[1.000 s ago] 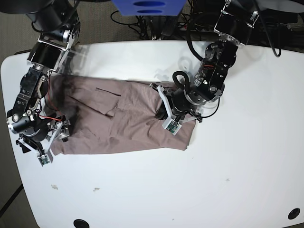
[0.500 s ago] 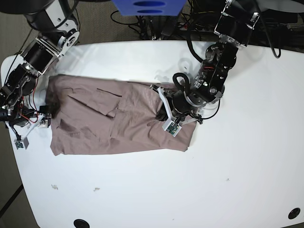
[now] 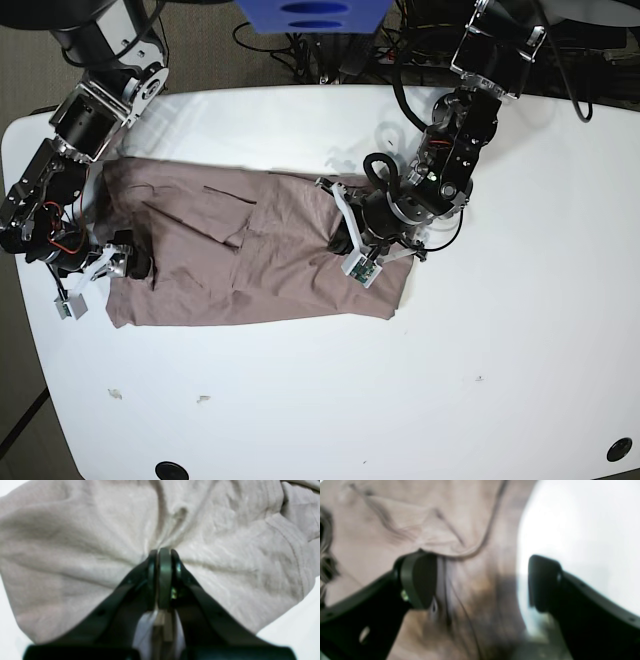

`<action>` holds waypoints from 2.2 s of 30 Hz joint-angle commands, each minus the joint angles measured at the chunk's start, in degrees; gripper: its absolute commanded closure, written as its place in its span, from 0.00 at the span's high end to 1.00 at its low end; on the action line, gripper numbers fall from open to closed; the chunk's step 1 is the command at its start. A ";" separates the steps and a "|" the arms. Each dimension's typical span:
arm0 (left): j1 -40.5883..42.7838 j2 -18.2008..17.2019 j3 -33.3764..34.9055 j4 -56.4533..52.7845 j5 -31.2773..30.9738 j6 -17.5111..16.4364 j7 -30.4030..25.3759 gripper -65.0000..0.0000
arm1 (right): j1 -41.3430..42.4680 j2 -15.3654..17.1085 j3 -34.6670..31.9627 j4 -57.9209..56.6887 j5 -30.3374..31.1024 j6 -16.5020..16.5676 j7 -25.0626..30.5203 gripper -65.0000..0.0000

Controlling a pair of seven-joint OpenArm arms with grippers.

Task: Fold the T-shirt properly
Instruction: 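Release the right gripper and move it to the shirt's other end, then grasp the shirt end with the right gripper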

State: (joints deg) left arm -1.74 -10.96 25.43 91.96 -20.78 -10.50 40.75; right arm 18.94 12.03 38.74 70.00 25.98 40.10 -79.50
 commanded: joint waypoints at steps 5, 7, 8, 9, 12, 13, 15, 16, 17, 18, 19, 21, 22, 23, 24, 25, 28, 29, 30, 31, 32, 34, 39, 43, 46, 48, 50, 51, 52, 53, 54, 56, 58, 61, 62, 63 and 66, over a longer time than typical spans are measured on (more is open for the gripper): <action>-0.33 -0.25 -0.07 0.48 0.60 0.44 0.52 0.00 | 2.73 0.76 -0.02 -6.13 1.32 -0.10 -0.50 0.85; -0.33 -0.25 -0.07 0.48 0.60 0.44 0.52 0.00 | 2.82 0.76 -0.02 -7.10 1.32 -0.10 -0.50 0.85; -0.33 -0.25 -0.07 0.48 0.60 0.44 0.52 0.00 | 2.82 0.76 -0.02 -7.18 1.41 -0.10 -0.50 0.85; -0.33 -0.25 -0.07 0.48 0.60 0.44 0.52 0.00 | 2.82 0.76 -0.02 -7.36 1.41 -0.10 -0.50 0.85; -0.33 -0.25 -0.07 0.48 0.60 0.44 0.52 0.00 | 2.82 0.76 -0.02 -7.45 1.41 -0.10 -0.50 0.85; -0.33 -0.25 -0.07 0.48 0.60 0.44 0.52 0.00 | 2.82 0.76 -0.02 -7.45 1.41 -0.10 -0.50 0.85; -0.33 -0.25 -0.07 0.48 0.60 0.44 0.52 0.00 | 2.64 0.76 -0.02 -7.45 1.41 -0.10 -0.50 0.85; -0.33 -0.25 -0.07 0.48 0.60 0.44 0.52 0.00 | 2.64 0.76 -0.02 -7.36 1.41 -0.10 -0.50 0.85; -0.33 -0.25 -0.07 0.48 0.60 0.44 0.52 0.00 | 2.56 0.76 -0.10 -7.36 1.41 -0.10 -0.50 0.85; -0.33 -0.25 -0.07 0.48 0.60 0.44 0.43 0.00 | 2.56 0.76 -0.10 -7.36 1.41 -0.10 -0.50 0.85; -0.33 -0.25 -0.07 0.48 0.60 0.44 0.43 0.00 | 2.56 0.76 -0.10 -7.36 1.41 -0.10 -0.50 0.85; -0.33 -0.25 -0.07 0.48 0.60 0.44 0.43 0.00 | 2.47 0.76 -0.28 -7.27 1.41 -0.10 -0.50 0.85; -0.33 -0.25 -0.07 0.48 0.60 0.44 0.35 0.00 | 2.47 0.76 -0.28 -7.27 1.41 -0.10 -0.50 0.85; -0.33 -0.25 -0.07 0.48 0.60 0.44 0.35 0.00 | 2.38 0.76 -0.28 -7.27 1.41 -0.10 -0.50 0.85; -0.33 -0.25 -0.07 0.48 0.60 0.44 0.35 0.00 | 2.20 0.76 -0.28 -7.27 1.41 -0.10 -0.50 0.84; -0.33 -0.25 -0.07 0.48 0.60 0.44 0.35 0.00 | 1.94 0.76 -0.28 -7.27 1.41 -0.10 -0.50 0.84; -0.33 -0.25 -0.07 0.48 0.60 0.44 0.26 0.00 | -0.43 0.76 -0.37 -7.27 1.41 -0.10 -0.50 0.84; -0.33 -0.25 -0.07 0.48 0.60 0.44 0.26 0.00 | -1.31 0.76 -0.37 -7.27 1.41 -0.10 -0.50 0.84; -0.33 -0.25 -0.07 0.48 0.60 0.44 0.26 0.00 | -1.75 0.76 -0.37 -7.18 1.41 -0.10 -0.50 0.83; -0.33 -0.25 -0.07 0.48 0.60 0.44 0.26 0.00 | -2.37 0.76 -0.37 -7.18 1.41 -0.10 -0.50 0.80; -0.33 -0.16 -0.07 0.48 0.60 0.44 0.26 0.00 | -2.72 0.76 -0.37 -7.18 1.41 -0.10 -0.50 0.77; -0.33 -0.16 -0.07 0.48 0.60 0.44 0.26 0.00 | -3.33 0.76 -0.63 -7.18 1.41 -0.10 -0.50 0.66; -0.33 0.02 -0.07 -0.23 0.60 0.44 0.26 0.00 | -3.60 0.76 -3.44 -7.18 1.41 -0.10 -0.50 0.30; -0.33 0.10 -0.07 -1.90 0.51 0.44 0.26 0.00 | -3.60 0.67 -6.35 -7.18 1.41 -0.10 -0.50 0.00; -0.33 0.10 0.02 -2.60 0.51 0.44 0.17 0.00 | -3.60 0.67 -7.49 -7.18 1.41 -0.10 -0.50 0.00; -0.33 0.19 0.02 -2.95 0.42 0.44 0.17 0.00 | -3.60 0.67 -7.84 -6.74 1.41 -0.10 -0.50 0.00; -0.33 0.19 0.02 -2.95 0.25 0.44 0.17 0.00 | -3.60 0.67 -7.84 -5.51 1.32 -0.10 -0.50 0.00; -0.33 0.19 0.02 -2.95 0.16 0.44 0.17 0.00 | -3.60 0.67 -7.93 -4.63 1.32 -0.10 -0.50 0.00; -0.33 0.19 0.02 -2.95 0.16 0.44 0.17 0.00 | -3.60 0.67 -7.93 -3.58 1.32 -0.10 -0.50 0.00; -0.33 0.19 0.02 -2.86 0.16 0.44 0.17 0.00 | -3.60 0.67 -7.93 -2.26 1.32 -0.10 -0.50 0.00; -0.33 0.19 0.02 -2.86 0.16 0.44 0.17 0.00 | -3.60 0.67 -7.93 -0.68 1.23 -0.10 -0.50 0.00; -0.59 0.54 0.02 -2.86 0.16 0.44 0.17 0.00 | -3.60 0.67 -7.93 1.96 1.23 -0.10 -0.50 0.00; -0.68 1.16 -0.16 -2.86 0.42 0.44 0.17 0.00 | -3.42 0.67 -7.93 4.24 1.32 -0.10 -0.50 0.00; -0.77 1.33 -0.16 -2.86 0.42 0.44 0.17 0.00 | -2.37 0.58 -7.93 6.88 1.23 -0.10 -0.50 0.00; -0.77 1.42 -0.16 -2.86 0.42 0.44 0.17 0.00 | -1.93 0.58 -7.93 7.41 1.23 -0.10 -0.50 0.00; -0.86 1.51 -0.16 -2.95 0.42 0.44 0.17 0.00 | -1.22 0.58 -7.93 8.29 1.32 -0.10 -0.50 0.00; -1.56 2.48 -0.16 -3.04 0.51 0.44 0.17 0.00 | -0.35 0.58 -8.02 9.17 1.41 -0.10 -0.50 0.00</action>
State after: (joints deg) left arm -2.57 -9.26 25.21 89.06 -20.93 -10.44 38.54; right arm 16.45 11.77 30.70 77.49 25.85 39.94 -81.43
